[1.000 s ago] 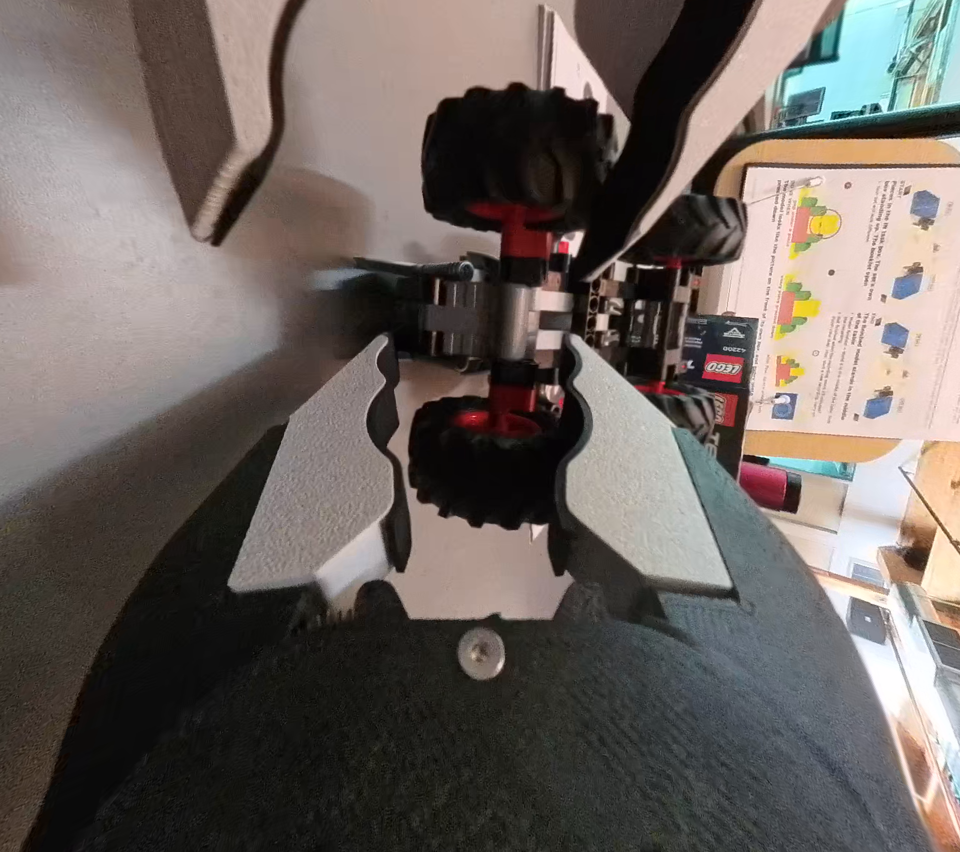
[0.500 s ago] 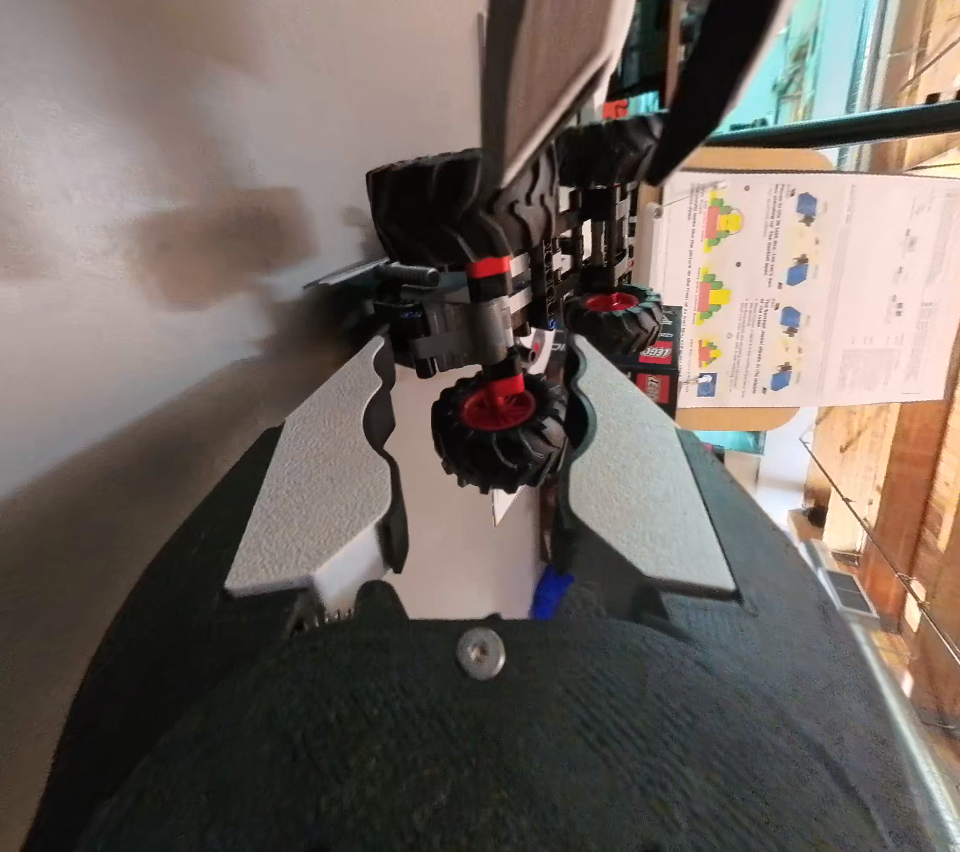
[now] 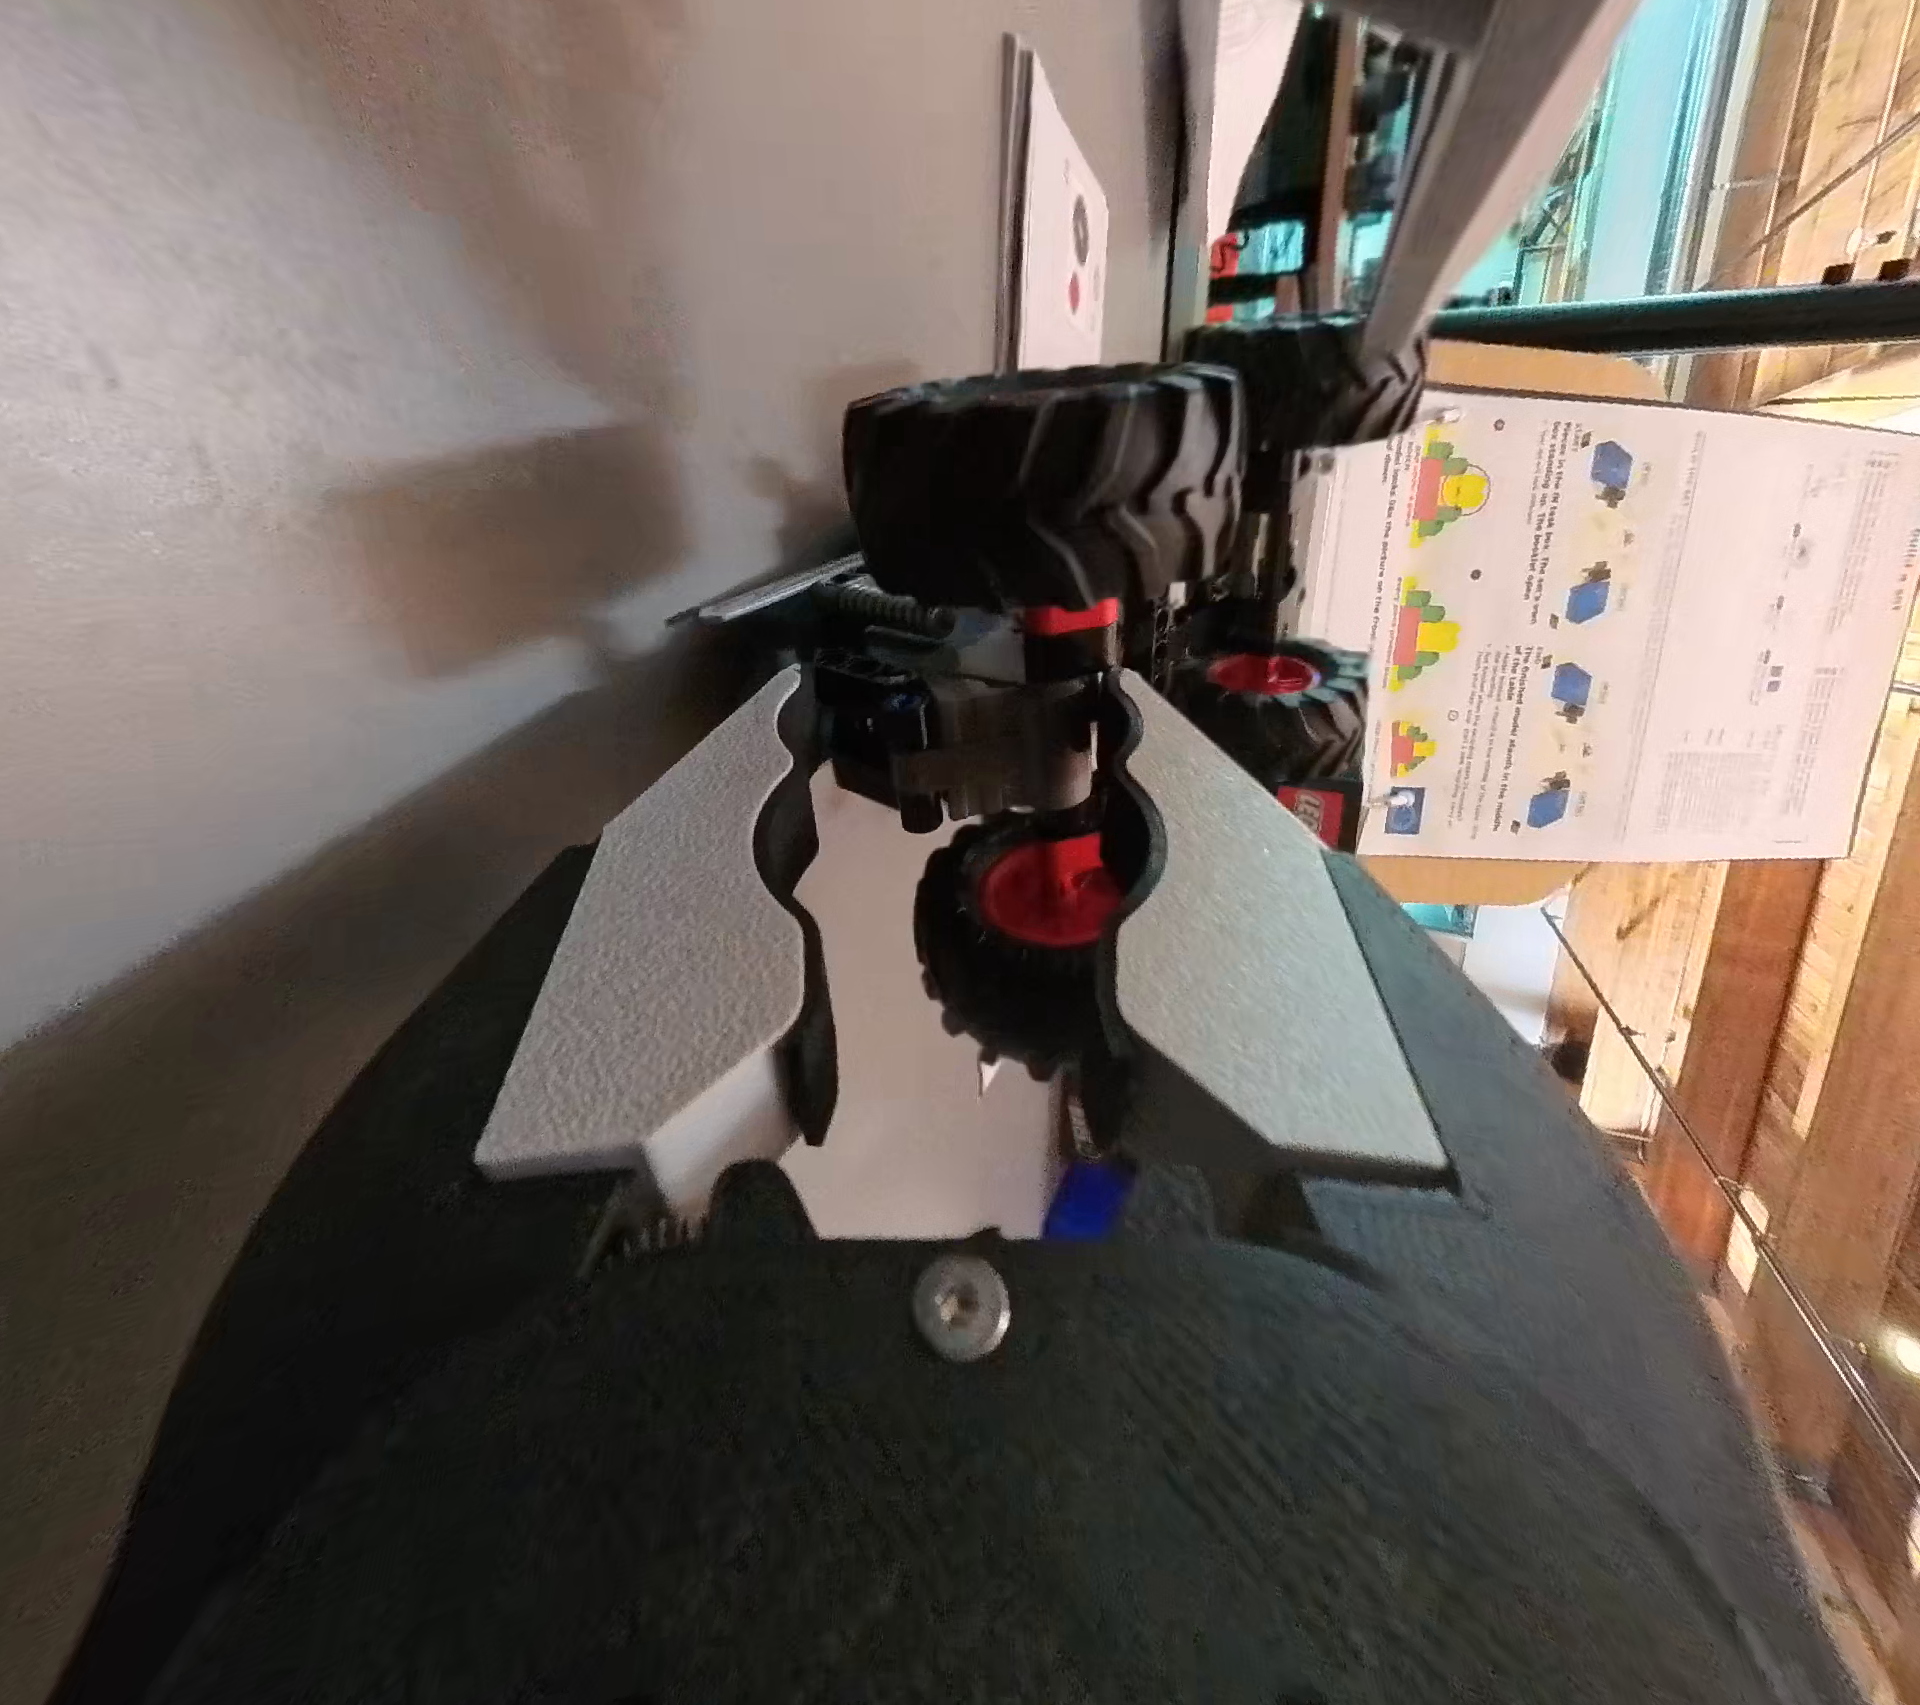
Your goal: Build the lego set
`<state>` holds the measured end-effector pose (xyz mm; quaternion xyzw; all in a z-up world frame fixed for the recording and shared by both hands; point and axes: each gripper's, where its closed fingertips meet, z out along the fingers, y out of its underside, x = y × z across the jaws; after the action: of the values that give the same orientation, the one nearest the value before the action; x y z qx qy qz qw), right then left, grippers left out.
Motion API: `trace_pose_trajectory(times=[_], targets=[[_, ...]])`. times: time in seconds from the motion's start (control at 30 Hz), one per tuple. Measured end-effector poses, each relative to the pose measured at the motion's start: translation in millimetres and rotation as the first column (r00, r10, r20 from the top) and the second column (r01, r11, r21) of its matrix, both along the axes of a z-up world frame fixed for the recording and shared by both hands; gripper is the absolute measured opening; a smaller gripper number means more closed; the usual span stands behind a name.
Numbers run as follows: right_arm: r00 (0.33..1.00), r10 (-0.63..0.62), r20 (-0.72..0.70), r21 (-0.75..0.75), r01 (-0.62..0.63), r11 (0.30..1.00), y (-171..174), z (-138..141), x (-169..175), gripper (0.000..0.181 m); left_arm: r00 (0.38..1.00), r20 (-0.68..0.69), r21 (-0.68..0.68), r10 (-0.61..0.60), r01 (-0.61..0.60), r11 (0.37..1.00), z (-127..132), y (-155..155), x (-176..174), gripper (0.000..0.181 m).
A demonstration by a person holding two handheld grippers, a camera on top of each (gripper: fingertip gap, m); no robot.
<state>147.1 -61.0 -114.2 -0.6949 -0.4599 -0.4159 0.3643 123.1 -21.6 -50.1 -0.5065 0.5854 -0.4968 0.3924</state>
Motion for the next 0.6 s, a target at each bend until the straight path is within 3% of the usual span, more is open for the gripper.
trace_pose_trajectory(times=[0.03, 0.1, 0.17, 0.27, 0.37, 0.4, 0.43, 0.5, 0.53, 0.57, 0.6], targets=[[1.0, -0.004, 0.0, -0.003, 0.004, 1.0, 0, 0, 1, 0.052, 0.991, -0.014, -0.067, 0.136, -0.137, 0.988, 0, 32, -1, 0.0], [1.0, -0.006, 0.003, 0.0, 0.006, 1.0, 0, 0, 0, 0.052, 0.979, -0.062, 0.025, 0.194, -0.193, 0.981, -6, 51, -7, 0.011], [1.0, -0.009, 0.014, 0.003, 0.009, 1.0, 0, 0, -1, 0.052, 0.993, -0.02, 0.158, 0.113, -0.108, 0.982, 1, 30, -9, 0.029], [1.0, -0.018, 0.017, 0.002, 0.018, 1.0, 0, 1, -1, 0.052, 0.99, 0.008, 0.298, -0.139, 0.13, 0.946, 4, -24, -13, 0.037], [0.999, -0.038, 0.002, 0.012, 0.038, 0.999, 0, 1, -2, 0.053, 0.971, -0.142, 0.375, -0.194, 0.234, 0.897, -26, -39, -12, 0.055], [0.999, -0.05, -0.008, 0.008, 0.05, 0.999, 0, 1, -1, 0.053, 0.952, -0.197, 0.387, -0.235, 0.296, 0.873, -38, -47, -15, 0.058], [0.998, -0.07, -0.008, -0.003, 0.07, 0.998, -2, 1, 2, 0.053, 0.94, -0.213, 0.437, -0.267, 0.336, 0.834, -45, -54, -19, 0.077], [0.998, -0.067, -0.009, -0.014, 0.067, 0.998, -4, 1, 3, 0.054, 0.911, -0.207, 0.565, -0.358, 0.41, 0.716, -45, -72, -32, 0.088], [0.998, -0.059, -0.027, -0.001, 0.059, 0.998, -4, 1, 0, 0.055, 0.864, -0.207, 0.547, -0.46, 0.492, 0.678, -41, -90, -45, 0.083], [0.997, -0.047, -0.057, 0.007, 0.048, 0.999, -2, 1, -5, 0.055, 0.786, -0.216, 0.469, -0.579, 0.603, 0.645, -37, -112, -62, 0.045], [0.997, -0.035, -0.075, 0.015, 0.036, 0.999, -1, 2, -10, 0.055, 0.732, -0.231, 0.402, -0.641, 0.672, 0.622, -36, -124, -72, 0.047]])
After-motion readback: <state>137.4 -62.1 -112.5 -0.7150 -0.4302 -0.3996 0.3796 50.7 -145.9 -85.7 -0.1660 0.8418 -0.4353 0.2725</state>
